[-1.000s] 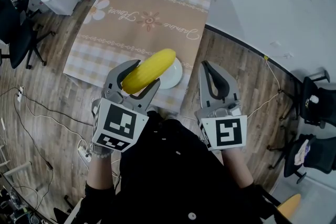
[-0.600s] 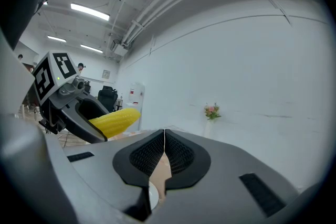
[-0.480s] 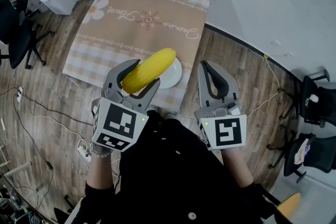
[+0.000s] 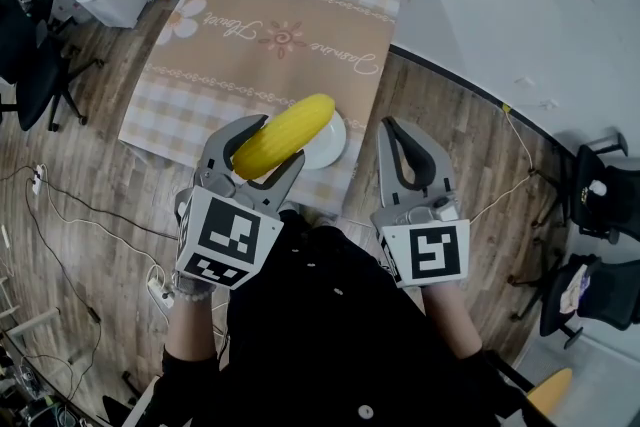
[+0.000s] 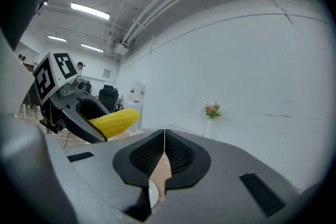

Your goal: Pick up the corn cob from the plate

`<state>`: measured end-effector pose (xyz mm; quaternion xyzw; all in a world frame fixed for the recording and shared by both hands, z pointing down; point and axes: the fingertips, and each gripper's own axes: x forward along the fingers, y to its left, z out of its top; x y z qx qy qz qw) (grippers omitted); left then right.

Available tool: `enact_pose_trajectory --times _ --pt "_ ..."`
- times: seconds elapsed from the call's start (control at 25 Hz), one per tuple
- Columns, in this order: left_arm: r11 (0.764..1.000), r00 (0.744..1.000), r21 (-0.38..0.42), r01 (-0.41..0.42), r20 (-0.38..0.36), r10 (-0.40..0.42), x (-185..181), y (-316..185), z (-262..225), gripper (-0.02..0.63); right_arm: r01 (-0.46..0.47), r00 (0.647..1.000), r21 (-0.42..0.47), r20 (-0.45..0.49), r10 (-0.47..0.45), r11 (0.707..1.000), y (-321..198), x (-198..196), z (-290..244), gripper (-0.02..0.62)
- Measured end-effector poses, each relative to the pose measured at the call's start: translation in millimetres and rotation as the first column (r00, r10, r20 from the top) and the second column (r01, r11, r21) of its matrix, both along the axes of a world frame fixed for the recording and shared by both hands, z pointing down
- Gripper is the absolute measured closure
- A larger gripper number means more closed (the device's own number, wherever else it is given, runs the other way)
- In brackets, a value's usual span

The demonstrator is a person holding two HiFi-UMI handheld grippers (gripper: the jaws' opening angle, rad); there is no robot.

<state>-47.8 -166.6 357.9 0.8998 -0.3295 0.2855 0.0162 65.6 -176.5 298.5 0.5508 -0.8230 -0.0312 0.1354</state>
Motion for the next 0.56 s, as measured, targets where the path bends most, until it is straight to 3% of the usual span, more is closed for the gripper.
enact_pose_trajectory --times 0.56 --pt "1.0 1.0 -0.011 -0.017 0.012 0.018 8.4 -0.5 4.2 0.339 -0.009 1.0 -0.001 -0.001 0.009 1.0 1.4 7.9 2.6 0.552"
